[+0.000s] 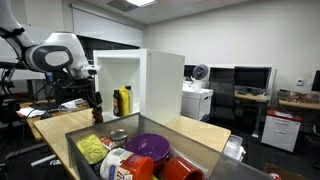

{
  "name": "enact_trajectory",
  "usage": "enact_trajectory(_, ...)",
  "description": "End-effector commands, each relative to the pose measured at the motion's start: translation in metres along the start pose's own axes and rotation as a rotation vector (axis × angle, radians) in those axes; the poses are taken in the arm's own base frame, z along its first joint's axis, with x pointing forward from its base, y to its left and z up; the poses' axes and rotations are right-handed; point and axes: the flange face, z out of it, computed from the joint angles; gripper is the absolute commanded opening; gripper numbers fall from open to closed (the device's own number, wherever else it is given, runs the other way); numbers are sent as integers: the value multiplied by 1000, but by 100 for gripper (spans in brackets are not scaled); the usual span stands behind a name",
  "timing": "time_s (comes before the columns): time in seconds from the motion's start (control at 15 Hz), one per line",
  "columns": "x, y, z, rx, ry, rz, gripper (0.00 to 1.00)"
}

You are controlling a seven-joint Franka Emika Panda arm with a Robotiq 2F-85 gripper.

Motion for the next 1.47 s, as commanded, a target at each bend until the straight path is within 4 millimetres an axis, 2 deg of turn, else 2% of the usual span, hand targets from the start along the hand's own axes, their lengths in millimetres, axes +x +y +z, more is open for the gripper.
enact_trajectory(0.0,1,0,5,2,22,-21,41)
enact_trajectory(0.07,2,-1,5,2,28,-23,38)
enact_trajectory(0.27,4,-2,3,3,44,-26,40)
enact_trajectory(0.33,4,-3,3,4,44,-27,65)
enact_trajectory(0.47,4,-4,4,6,45,-27,72)
enact_trajectory(0.8,5,-8,3,10,48,-27,98)
enact_trajectory(1.27,10,-8,-3,8,85,-34,100)
enact_trajectory(1.33,8,-8,-3,8,87,-35,75)
enact_trajectory(1.4,8,-8,-3,7,88,-36,73)
